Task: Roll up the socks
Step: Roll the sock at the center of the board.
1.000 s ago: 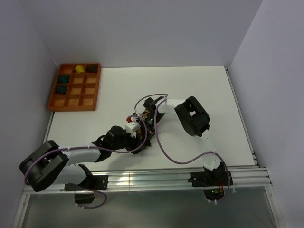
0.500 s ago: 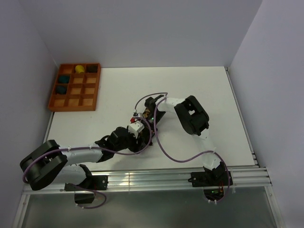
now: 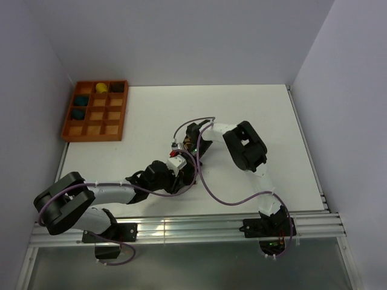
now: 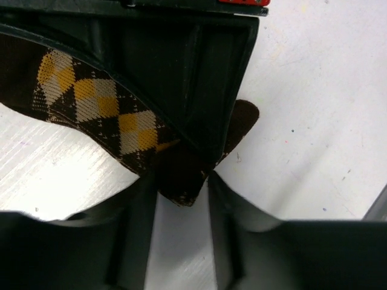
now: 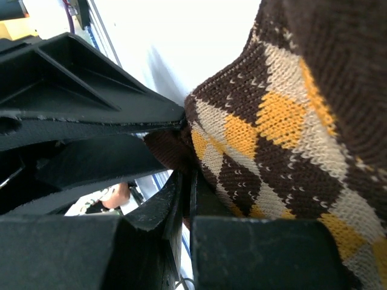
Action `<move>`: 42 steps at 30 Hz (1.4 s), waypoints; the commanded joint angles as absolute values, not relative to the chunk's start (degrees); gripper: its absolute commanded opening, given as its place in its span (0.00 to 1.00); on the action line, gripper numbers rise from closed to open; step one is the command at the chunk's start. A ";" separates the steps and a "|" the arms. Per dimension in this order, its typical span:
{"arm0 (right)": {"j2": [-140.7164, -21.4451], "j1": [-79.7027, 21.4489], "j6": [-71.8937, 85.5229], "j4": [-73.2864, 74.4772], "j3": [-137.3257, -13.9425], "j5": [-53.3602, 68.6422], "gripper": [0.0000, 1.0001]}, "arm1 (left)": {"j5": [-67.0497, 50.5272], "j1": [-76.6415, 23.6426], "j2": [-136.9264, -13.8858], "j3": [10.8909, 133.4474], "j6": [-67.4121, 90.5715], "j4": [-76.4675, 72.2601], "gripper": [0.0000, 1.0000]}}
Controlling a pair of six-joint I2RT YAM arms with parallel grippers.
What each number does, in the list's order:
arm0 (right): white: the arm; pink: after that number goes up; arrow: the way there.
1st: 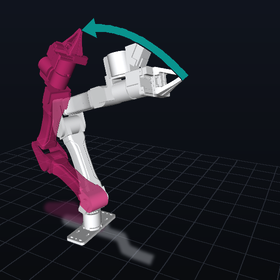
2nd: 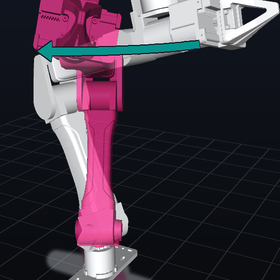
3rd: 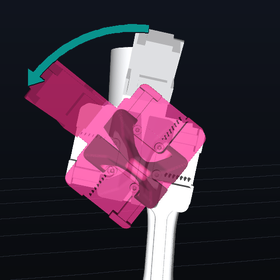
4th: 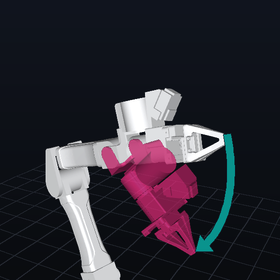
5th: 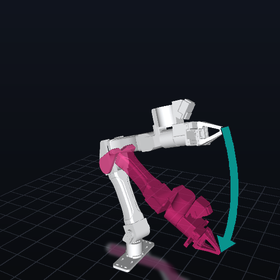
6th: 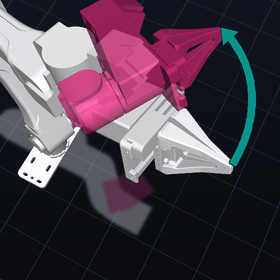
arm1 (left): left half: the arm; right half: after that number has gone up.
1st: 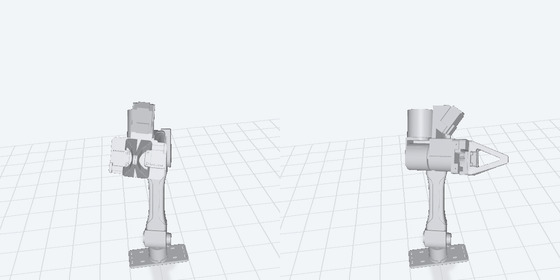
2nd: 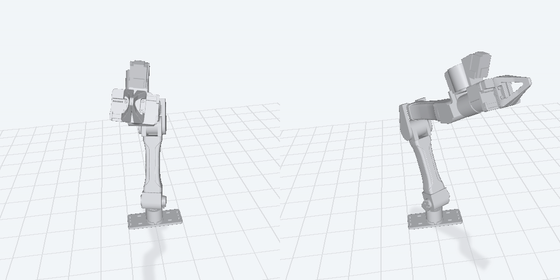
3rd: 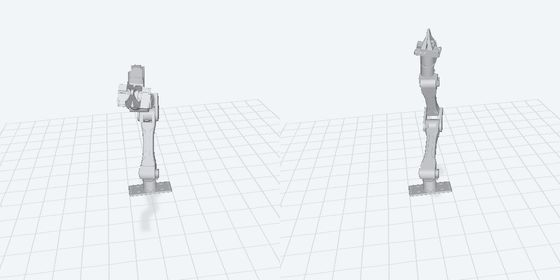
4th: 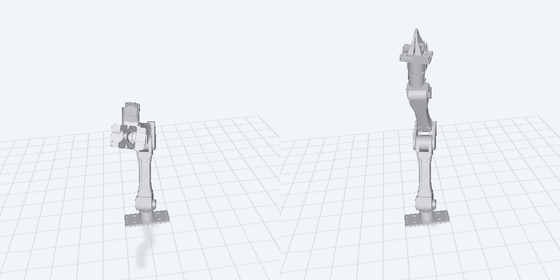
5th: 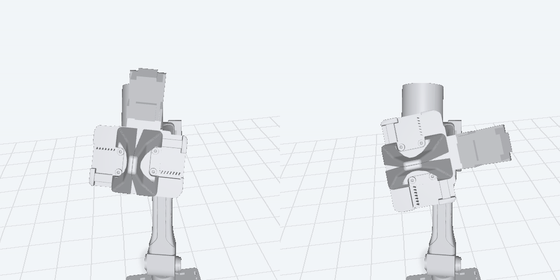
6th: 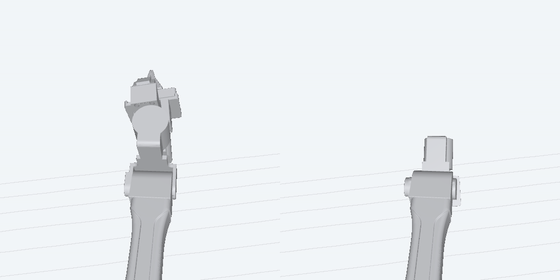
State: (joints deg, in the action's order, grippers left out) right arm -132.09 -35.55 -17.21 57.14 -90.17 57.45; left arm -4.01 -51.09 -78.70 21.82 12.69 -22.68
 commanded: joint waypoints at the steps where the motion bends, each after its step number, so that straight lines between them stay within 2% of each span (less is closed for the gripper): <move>1: -133.68 -34.45 -18.98 53.88 -90.62 49.74 0.00 | -7.03 -52.38 -80.85 23.82 11.16 -23.03 0.39; 7: -131.32 -34.28 -17.75 50.63 -87.90 51.06 0.00 | -8.61 -52.82 -82.09 23.99 11.69 -23.29 0.17; 8: -129.92 -34.02 -16.97 48.80 -87.28 51.67 0.01 | -8.79 -52.82 -81.74 23.91 11.86 -23.20 0.09; 10: -128.15 -33.58 -15.48 44.94 -84.91 52.73 0.08 | -8.96 -52.91 -81.83 24.34 12.39 -22.50 0.00; 15: -119.46 -30.50 -7.84 35.96 -78.86 51.33 0.26 | -9.75 -52.82 -83.84 26.45 15.11 -20.48 0.00; 18: -113.05 -28.83 -3.79 29.72 -74.20 48.17 0.33 | -10.63 -52.65 -86.13 29.00 17.31 -18.11 0.00; 23: -101.28 -27.42 -0.09 17.16 -65.06 40.28 0.38 | -15.37 -50.55 -88.77 31.55 22.23 -16.35 0.00; 27: -94.41 -26.98 6.05 7.75 -54.70 34.03 0.49 | -16.52 -47.99 -89.03 31.38 27.15 -16.17 0.00; 34: -82.98 -26.98 13.18 -10.52 -39.48 28.04 0.51 | -18.63 -44.83 -90.26 33.48 32.34 -13.45 0.00; 42: -75.42 -30.14 11.61 -15.55 -31.57 25.58 0.51 | -21.62 -42.89 -93.95 36.56 31.29 -9.67 0.00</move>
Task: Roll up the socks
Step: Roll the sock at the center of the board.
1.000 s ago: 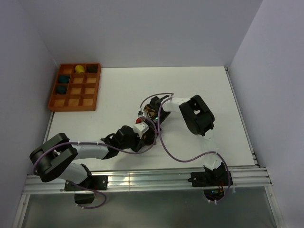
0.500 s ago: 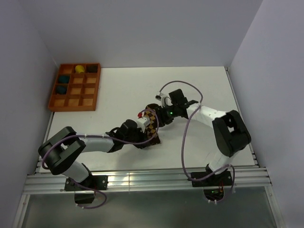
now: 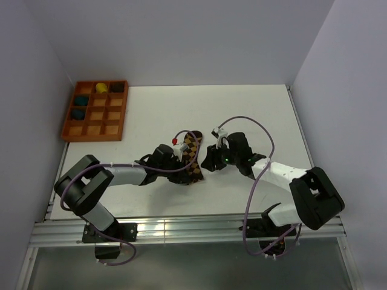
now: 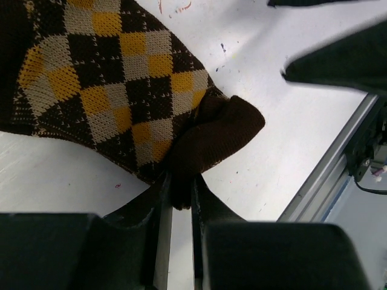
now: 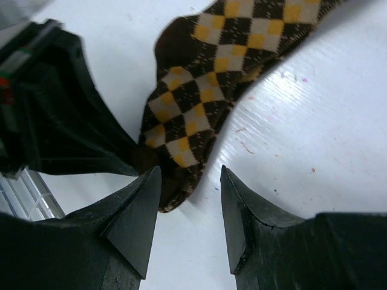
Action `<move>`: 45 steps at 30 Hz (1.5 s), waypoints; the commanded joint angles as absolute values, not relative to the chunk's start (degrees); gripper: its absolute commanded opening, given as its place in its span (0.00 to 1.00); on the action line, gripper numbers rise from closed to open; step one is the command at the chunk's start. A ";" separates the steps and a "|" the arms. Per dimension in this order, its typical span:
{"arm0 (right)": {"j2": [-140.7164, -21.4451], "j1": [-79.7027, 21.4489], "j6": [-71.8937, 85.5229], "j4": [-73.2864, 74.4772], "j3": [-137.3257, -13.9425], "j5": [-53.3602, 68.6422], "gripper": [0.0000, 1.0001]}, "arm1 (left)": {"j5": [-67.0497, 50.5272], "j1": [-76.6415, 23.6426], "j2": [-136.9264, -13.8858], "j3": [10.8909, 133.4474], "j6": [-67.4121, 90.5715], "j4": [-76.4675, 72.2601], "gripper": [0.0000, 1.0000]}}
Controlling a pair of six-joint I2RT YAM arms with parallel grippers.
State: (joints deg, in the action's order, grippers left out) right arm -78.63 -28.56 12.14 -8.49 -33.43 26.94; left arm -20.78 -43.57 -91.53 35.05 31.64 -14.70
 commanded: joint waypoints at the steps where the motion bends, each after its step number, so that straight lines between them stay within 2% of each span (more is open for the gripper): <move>1: -74.63 -30.67 10.47 -16.17 -31.03 25.49 0.52 | -22.06 -42.80 -94.22 36.82 30.77 -8.54 0.00; 12: -72.16 -41.04 1.86 -19.07 -27.51 16.70 0.54 | -25.93 -41.05 -95.01 37.18 29.19 -5.63 0.00; 28: -79.98 -51.85 -5.01 -12.04 -32.61 8.97 0.52 | -28.91 -37.53 -96.15 38.85 24.79 -1.23 0.00; 31: -81.20 -53.00 -5.45 -10.90 -33.92 8.53 0.48 | -29.18 -37.27 -96.15 38.76 24.78 -1.23 0.00; 34: -83.05 -54.31 -5.71 -9.85 -35.24 7.47 0.39 | -28.74 -36.92 -95.80 38.50 24.96 -1.14 0.00; 36: -84.80 -54.75 -5.80 -9.32 -35.94 6.95 0.32 | -28.39 -36.65 -95.19 38.58 24.96 -1.06 0.00; 37: -85.34 -55.19 -5.80 -8.88 -36.47 6.86 0.21 | -27.95 -36.48 -94.84 38.50 25.13 -1.14 0.00; 38: -85.78 -55.37 -5.71 -8.70 -36.74 6.86 0.17 | -27.43 -36.39 -94.14 38.58 25.22 -0.97 0.00; 41: -87.54 -55.63 -5.19 -8.00 -37.70 6.68 0.01 | -24.79 -35.95 -92.38 39.02 25.58 -0.18 0.08; 45: -89.73 -55.63 -3.44 -6.33 -39.37 6.77 0.00 | -19.09 -35.16 -89.49 40.34 26.89 3.25 0.29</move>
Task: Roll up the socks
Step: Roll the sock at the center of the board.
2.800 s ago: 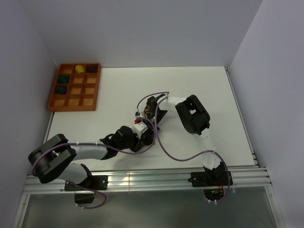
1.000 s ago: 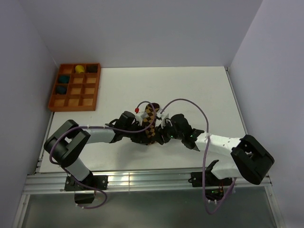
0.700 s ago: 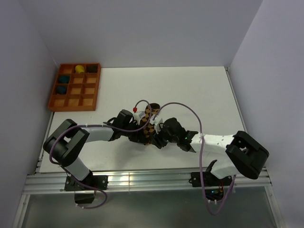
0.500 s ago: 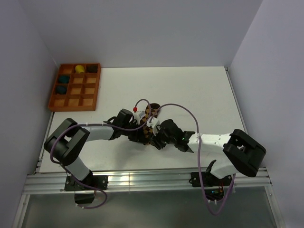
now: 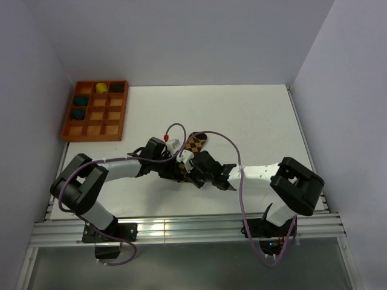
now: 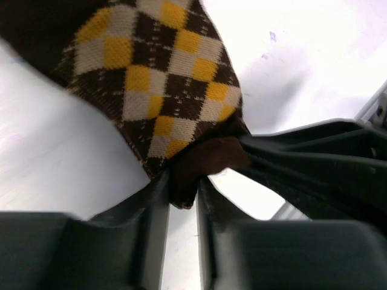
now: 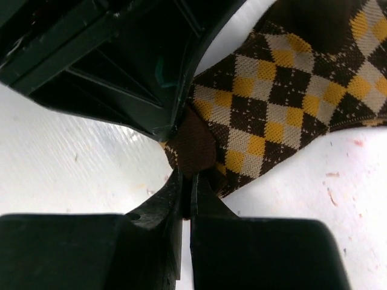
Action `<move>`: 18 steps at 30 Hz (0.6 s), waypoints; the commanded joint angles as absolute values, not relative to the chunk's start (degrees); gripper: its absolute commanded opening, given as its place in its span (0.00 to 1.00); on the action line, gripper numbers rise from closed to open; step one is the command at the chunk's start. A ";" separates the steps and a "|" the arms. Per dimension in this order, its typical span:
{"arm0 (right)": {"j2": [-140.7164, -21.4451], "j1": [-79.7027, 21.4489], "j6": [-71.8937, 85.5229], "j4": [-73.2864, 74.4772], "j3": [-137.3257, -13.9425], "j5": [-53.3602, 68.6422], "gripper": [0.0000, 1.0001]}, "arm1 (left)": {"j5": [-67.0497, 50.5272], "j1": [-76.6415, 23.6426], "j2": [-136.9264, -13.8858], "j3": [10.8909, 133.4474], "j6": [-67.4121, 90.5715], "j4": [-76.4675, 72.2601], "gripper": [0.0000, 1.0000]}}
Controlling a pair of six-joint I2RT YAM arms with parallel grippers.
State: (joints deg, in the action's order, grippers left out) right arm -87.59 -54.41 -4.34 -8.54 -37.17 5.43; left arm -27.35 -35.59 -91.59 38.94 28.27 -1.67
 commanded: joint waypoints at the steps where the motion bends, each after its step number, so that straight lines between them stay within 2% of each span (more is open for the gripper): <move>1: -90.08 -55.63 -2.73 -6.07 -40.33 7.55 0.00 | -16.38 -34.63 -88.60 40.52 27.33 4.03 0.34; 5: -94.21 -55.46 3.93 -2.47 -45.52 9.93 0.00 | -7.23 -32.44 -81.85 40.87 31.71 5.27 0.55; 6: -95.70 -55.55 5.43 -1.85 -46.48 10.37 0.00 | -4.42 -32.00 -80.35 40.70 32.77 5.36 0.64; 9: -97.90 -55.55 12.99 -1.93 -49.74 10.72 0.00 | 4.90 -29.80 -73.67 39.03 37.78 5.62 0.75; 14: -101.68 -55.46 28.52 -5.17 -53.35 12.73 0.00 | 17.20 -27.07 -61.91 34.02 49.36 9.12 0.78; 18: -103.88 -54.58 38.04 -8.85 -53.44 16.24 0.00 | 17.15 -26.72 -55.03 30.07 59.22 12.74 0.75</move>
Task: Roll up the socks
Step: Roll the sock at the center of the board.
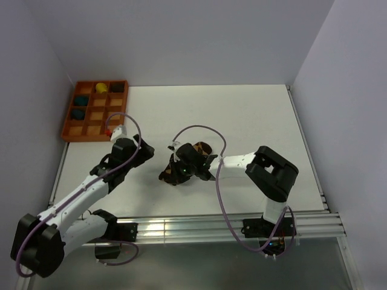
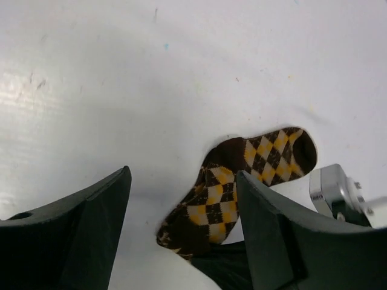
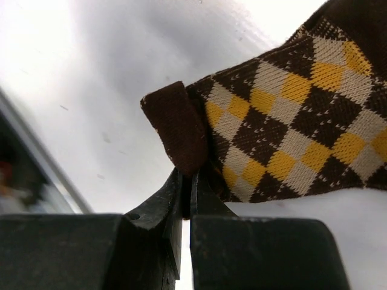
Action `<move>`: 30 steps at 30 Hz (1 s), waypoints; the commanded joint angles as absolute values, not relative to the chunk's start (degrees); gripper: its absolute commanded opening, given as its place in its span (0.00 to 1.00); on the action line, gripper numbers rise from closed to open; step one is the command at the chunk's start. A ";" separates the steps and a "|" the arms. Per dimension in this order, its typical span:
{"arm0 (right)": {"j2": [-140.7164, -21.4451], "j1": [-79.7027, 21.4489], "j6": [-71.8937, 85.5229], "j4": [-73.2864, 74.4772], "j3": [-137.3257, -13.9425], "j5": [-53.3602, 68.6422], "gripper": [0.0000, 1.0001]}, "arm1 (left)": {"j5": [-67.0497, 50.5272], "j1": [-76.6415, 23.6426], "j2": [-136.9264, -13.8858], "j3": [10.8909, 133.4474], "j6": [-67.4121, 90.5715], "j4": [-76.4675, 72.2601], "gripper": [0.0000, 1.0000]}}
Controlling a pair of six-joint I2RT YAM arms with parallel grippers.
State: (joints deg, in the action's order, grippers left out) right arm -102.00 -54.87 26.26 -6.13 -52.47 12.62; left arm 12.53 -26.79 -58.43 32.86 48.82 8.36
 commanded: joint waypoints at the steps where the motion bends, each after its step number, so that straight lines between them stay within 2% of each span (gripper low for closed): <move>1: -104.23 -54.41 41.45 -10.18 -52.31 17.04 0.00 | 15.92 -26.72 -52.76 27.36 61.15 12.48 0.75; 6: -105.12 -54.14 49.03 -17.74 -47.38 16.53 0.00 | 7.04 -28.11 -49.48 19.79 72.41 8.36 0.71; 15: -106.08 -53.79 52.91 -21.80 -45.79 14.68 0.00 | 10.54 -38.40 -55.98 17.23 80.59 3.08 0.66; 24: -107.40 -53.79 54.05 -23.55 -44.65 15.47 0.00 | 14.15 -39.20 -59.50 17.32 81.12 2.64 0.53; 30: -108.02 -53.70 53.09 -23.65 -45.26 16.08 0.00 | 15.91 -39.11 -61.96 17.93 79.98 1.67 0.50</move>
